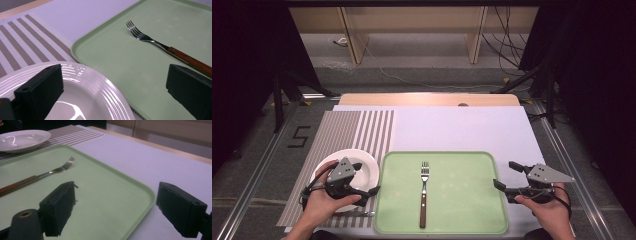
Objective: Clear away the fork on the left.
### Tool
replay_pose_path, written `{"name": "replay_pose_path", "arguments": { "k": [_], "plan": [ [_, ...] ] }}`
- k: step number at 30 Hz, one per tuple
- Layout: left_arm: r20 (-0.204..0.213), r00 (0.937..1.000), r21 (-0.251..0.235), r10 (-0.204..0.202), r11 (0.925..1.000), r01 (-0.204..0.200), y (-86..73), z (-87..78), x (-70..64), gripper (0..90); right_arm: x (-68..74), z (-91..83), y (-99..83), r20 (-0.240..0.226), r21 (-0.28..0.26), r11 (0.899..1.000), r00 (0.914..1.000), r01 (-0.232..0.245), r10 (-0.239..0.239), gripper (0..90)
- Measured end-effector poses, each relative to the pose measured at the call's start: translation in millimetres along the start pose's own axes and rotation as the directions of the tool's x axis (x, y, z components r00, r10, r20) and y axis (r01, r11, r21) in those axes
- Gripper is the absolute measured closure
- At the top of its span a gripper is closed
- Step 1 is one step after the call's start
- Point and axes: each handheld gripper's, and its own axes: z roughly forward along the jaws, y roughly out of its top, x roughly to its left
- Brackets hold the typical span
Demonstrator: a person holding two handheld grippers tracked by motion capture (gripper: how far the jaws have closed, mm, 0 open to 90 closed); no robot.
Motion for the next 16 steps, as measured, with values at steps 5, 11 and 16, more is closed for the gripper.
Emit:
{"name": "replay_pose_path", "arguments": {
  "k": [5, 11, 16],
  "plan": [
    [0.0, 0.9999, -0.001, -0.014, 0.9999, 0.014, -1.0, 0.6, 2.9, 0.6, -0.3, -0.2, -0.3, 0.001, 0.002, 1.0, 1.0, -0.003, 0.003, 16.6],
    [-0.012, 0.9999, 0.0, -0.011, 0.9999, 0.011, -1.5, 2.0, 3.1, 0.7, -0.1, -0.3, -0.4, 0.0, 0.002, 1.0, 1.0, -0.004, 0.004, 16.5],
    [-0.022, 0.9998, 0.0, -0.006, 1.0, 0.006, -0.7, 1.9, 2.5, 0.7, -0.1, -0.5, -0.5, 0.002, 0.0, 1.0, 1.0, -0.007, 0.007, 16.5]
  ]
}}
